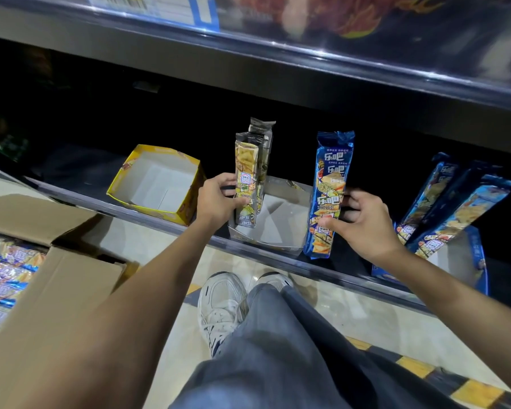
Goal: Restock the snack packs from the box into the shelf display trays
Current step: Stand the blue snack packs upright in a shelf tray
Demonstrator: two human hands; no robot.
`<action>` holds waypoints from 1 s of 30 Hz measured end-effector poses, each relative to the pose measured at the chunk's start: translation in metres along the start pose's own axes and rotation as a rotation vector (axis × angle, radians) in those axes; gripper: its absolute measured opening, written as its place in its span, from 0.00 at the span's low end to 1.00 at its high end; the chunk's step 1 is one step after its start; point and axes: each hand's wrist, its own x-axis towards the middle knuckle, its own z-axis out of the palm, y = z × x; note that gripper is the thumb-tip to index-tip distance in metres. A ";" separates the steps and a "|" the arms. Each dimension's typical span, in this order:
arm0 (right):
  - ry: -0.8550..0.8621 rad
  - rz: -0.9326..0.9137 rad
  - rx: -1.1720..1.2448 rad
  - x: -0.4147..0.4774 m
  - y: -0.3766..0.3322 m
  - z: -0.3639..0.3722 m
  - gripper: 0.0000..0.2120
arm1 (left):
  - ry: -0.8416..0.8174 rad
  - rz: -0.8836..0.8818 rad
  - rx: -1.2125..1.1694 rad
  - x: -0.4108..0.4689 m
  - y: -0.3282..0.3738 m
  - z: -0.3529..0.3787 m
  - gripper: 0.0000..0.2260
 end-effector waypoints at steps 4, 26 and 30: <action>0.007 -0.003 -0.003 0.000 0.001 0.000 0.21 | -0.004 0.013 0.027 -0.001 0.004 0.001 0.21; 0.007 -0.022 -0.023 -0.005 -0.005 -0.005 0.20 | 0.008 0.012 0.146 -0.016 0.019 -0.009 0.29; 0.039 0.012 -0.018 -0.010 -0.010 -0.012 0.21 | 0.059 0.146 0.380 -0.035 0.035 -0.015 0.32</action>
